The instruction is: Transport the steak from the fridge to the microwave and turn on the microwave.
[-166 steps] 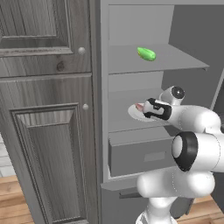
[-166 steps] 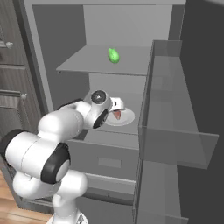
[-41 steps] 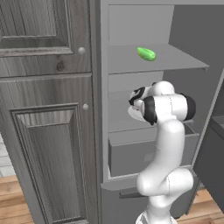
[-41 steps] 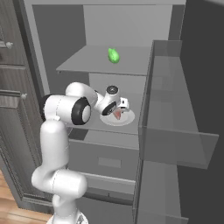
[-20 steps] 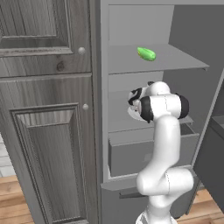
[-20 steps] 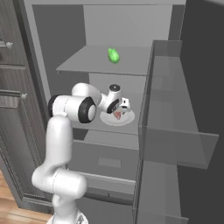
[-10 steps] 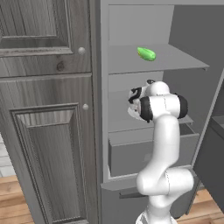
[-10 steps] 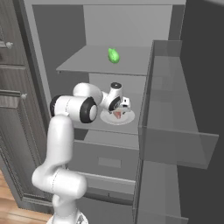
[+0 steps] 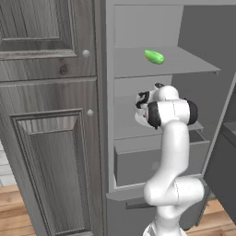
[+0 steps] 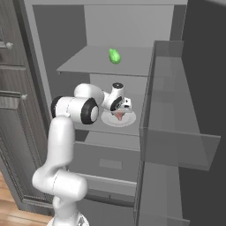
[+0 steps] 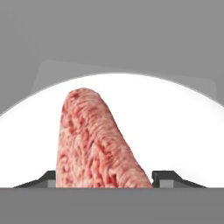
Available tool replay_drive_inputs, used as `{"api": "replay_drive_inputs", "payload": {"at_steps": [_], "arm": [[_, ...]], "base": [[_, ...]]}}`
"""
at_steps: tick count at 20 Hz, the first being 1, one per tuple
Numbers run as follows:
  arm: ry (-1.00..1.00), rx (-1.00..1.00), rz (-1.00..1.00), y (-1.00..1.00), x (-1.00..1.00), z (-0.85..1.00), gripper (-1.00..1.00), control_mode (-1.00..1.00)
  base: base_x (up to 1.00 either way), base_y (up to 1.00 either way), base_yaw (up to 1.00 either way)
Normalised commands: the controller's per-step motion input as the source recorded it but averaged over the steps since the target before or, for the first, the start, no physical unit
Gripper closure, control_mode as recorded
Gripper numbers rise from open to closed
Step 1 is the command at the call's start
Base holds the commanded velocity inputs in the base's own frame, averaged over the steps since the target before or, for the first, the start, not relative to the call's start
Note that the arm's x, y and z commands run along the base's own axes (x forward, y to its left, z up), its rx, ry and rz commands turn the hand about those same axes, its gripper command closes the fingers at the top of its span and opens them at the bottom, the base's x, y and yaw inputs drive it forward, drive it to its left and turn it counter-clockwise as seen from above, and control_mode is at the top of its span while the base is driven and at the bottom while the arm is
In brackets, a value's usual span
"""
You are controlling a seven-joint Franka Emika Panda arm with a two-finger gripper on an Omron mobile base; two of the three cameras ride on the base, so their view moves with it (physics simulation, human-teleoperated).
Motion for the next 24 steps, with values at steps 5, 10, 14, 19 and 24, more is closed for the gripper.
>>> {"api": "replay_drive_inputs", "payload": {"at_steps": [5, 10, 14, 19, 24], "arm": [[0.0, 0.01, 0.0, -0.03, -0.28, -0.39, 1.0, -1.0], [0.0, 0.08, 0.0, -0.08, -0.32, -0.27, 1.0, -1.0], [-0.06, 0.1, 0.0, -0.07, -0.45, -0.06, 1.0, -1.0], [-0.14, 0.09, 0.0, 0.0, -0.5, -0.02, 1.0, -1.0], [-0.18, 0.14, 0.0, 0.0, -0.44, 0.04, 1.0, -1.0]], "base": [[0.0, 0.0, 0.0], [0.0, 0.0, 0.0], [0.0, 0.0, 0.0], [0.0, 0.0, 0.0], [0.0, 0.0, 0.0]]}}
